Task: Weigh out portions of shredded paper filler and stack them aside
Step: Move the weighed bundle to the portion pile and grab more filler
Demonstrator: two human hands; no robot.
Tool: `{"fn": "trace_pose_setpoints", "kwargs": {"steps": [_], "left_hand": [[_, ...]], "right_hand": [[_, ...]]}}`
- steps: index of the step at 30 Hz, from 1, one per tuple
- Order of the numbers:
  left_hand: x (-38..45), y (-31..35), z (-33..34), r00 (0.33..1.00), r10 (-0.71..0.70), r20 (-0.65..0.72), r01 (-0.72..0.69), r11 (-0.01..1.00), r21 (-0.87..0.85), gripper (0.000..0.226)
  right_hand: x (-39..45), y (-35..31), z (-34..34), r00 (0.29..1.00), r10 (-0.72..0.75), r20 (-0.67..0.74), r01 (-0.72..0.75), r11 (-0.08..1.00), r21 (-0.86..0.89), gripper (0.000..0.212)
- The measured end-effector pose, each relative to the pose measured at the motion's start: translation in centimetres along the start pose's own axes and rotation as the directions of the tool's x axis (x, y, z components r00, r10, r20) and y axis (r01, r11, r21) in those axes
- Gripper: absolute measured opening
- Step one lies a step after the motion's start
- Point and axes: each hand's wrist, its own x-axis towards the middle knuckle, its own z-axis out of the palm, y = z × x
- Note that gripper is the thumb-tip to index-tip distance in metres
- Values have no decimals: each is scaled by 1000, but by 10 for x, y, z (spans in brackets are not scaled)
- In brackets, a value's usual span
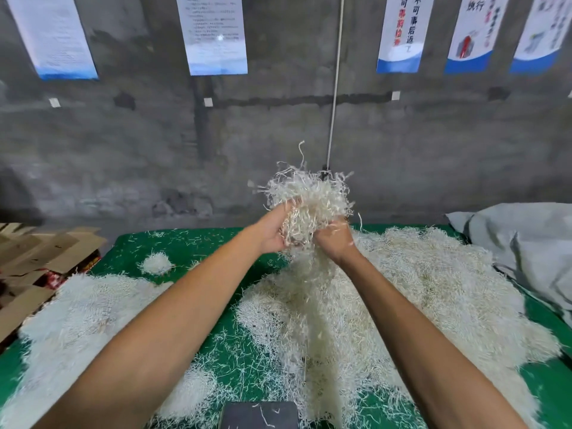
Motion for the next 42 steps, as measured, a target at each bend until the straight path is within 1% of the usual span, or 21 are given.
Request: {"fn": "trace_pose_setpoints", "kwargs": {"steps": [2, 3, 5, 8, 10, 12, 14, 16, 17, 19, 20, 23, 25, 26, 28, 30, 32, 34, 37, 39, 42], "left_hand": [[7, 6, 1, 978, 82, -191, -48, 983, 176, 75], [8, 12, 4, 938, 172, -301, -102, 967, 234, 85], [6, 29, 8, 880, 270, -390, -213, 960, 184, 94], [7, 43, 16, 893, 259, -369, -250, 966, 73, 99], [7, 38, 17, 893, 265, -363, -249, 964, 92, 100], [7, 27, 14, 901, 238, -363, -213, 971, 106, 101], [6, 13, 5, 928, 168, -332, -134, 983, 122, 103], [4, -5, -5, 947, 121, -297, -70, 982, 176, 106], [0, -13, -8, 947, 123, -295, -50, 969, 241, 105], [-7, -30, -20, 924, 148, -354, -22, 941, 339, 98], [-11, -38, -26, 913, 150, -379, -17, 944, 330, 93], [-25, -57, -45, 939, -18, -343, 54, 994, 95, 82], [-42, -69, -54, 956, -95, -276, 86, 995, -43, 69], [-52, -75, -59, 961, -91, -263, 68, 993, -93, 68], [-75, -87, -70, 973, -54, -222, -2, 969, -248, 79], [-92, -101, -79, 991, -52, -120, -4, 905, -426, 97], [-101, -118, -84, 990, -102, -98, 42, 873, -486, 97], [-109, -133, -86, 955, -167, -244, 41, 892, -450, 68], [-122, -163, -108, 855, -248, -455, 76, 928, -365, 44], [-128, -178, -126, 838, -297, -458, 152, 933, -327, 47], [-139, -196, -137, 819, -320, -477, 149, 920, -362, 50]], "right_hand": [[-12, 24, 10, 1000, -2, 28, 2, 1000, -9, 62], [-18, 35, 16, 1000, -4, 29, 3, 1000, 14, 76], [-24, 52, 27, 1000, -11, 16, 10, 998, 67, 84], [-29, 68, 41, 995, 61, 76, -73, 985, 158, 62], [-26, 64, 44, 980, 181, 88, -201, 902, 381, 37], [-17, 55, 43, 943, 300, 140, -320, 713, 624, 40], [-18, 37, 35, 906, 334, 259, -422, 743, 519, 48], [-21, 22, 29, 906, 290, 309, -400, 825, 399, 48], [-19, 16, 30, 929, 263, 260, -360, 806, 471, 48], [-16, 6, 37, 923, 349, 164, -369, 677, 636, 61], [-18, -1, 41, 924, 360, 127, -351, 671, 653, 56], [-39, -22, 64, 996, 59, -64, -24, 896, 444, 4], [-57, -13, 77, 992, -84, -97, 104, 970, 222, 34], [-67, -8, 80, 992, -63, -107, 84, 976, 203, 51], [-82, 5, 88, 987, -91, -129, 111, 981, 156, 66], [-97, 14, 95, 961, -275, -33, 274, 961, -47, 64], [-111, 20, 112, 907, -358, 220, 380, 923, -67, 44], [-128, 27, 129, 880, -328, 345, 365, 930, -48, 18], [-136, 50, 141, 962, -177, 210, 132, 968, 212, 21], [-141, 71, 144, 973, -123, 193, 87, 979, 187, 23], [-152, 106, 155, 964, -65, 257, 48, 996, 74, 26]]}}
